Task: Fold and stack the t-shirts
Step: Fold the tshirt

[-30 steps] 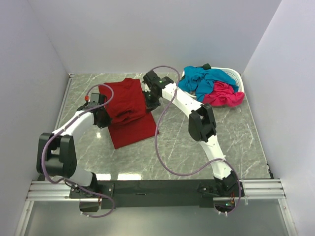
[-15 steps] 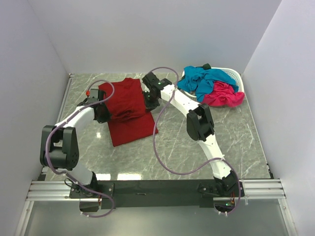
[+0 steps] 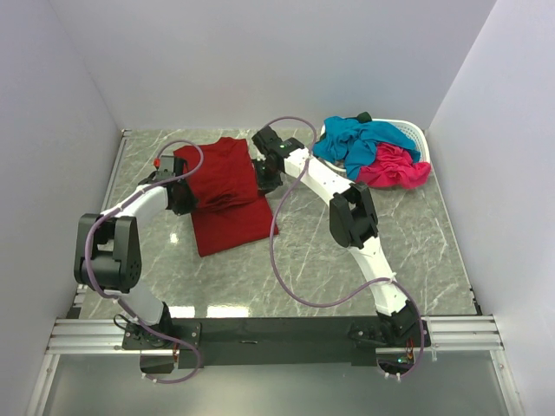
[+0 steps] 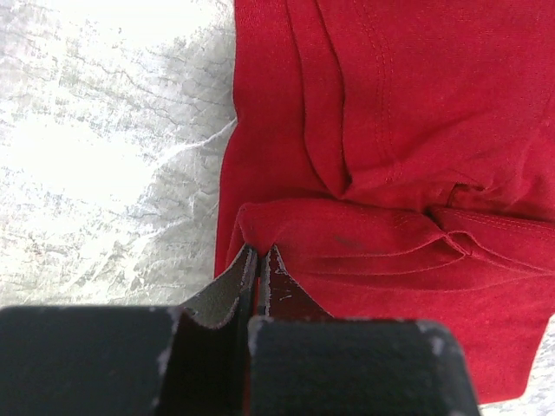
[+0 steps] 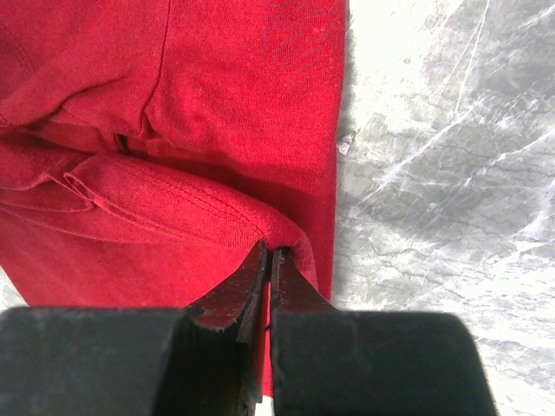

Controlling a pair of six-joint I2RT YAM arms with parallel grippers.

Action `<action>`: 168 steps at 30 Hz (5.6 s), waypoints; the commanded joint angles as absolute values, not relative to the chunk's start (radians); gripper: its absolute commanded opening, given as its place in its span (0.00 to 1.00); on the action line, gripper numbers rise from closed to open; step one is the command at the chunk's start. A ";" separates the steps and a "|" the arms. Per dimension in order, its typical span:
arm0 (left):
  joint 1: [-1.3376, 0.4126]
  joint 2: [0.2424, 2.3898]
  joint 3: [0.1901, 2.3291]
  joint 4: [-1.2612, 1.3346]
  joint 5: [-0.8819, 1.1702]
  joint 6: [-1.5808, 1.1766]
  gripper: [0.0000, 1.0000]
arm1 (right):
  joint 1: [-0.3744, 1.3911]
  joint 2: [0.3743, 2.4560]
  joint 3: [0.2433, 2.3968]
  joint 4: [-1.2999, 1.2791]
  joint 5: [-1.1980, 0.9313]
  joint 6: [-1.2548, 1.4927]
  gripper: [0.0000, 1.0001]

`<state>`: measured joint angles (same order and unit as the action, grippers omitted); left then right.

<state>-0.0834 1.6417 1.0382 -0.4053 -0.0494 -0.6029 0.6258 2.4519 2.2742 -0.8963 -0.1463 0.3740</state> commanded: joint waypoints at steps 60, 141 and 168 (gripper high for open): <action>-0.640 1.585 0.743 -0.363 -0.077 -0.744 0.95 | 0.736 2.023 1.376 -0.687 -0.049 0.434 0.61; -0.333 1.036 0.735 -0.669 -0.161 -0.756 0.99 | 0.796 2.009 1.367 -0.701 -0.232 0.468 0.46; -0.538 1.023 0.612 -0.802 -0.201 -1.124 0.85 | 0.773 2.051 1.376 -0.675 -0.250 0.476 0.05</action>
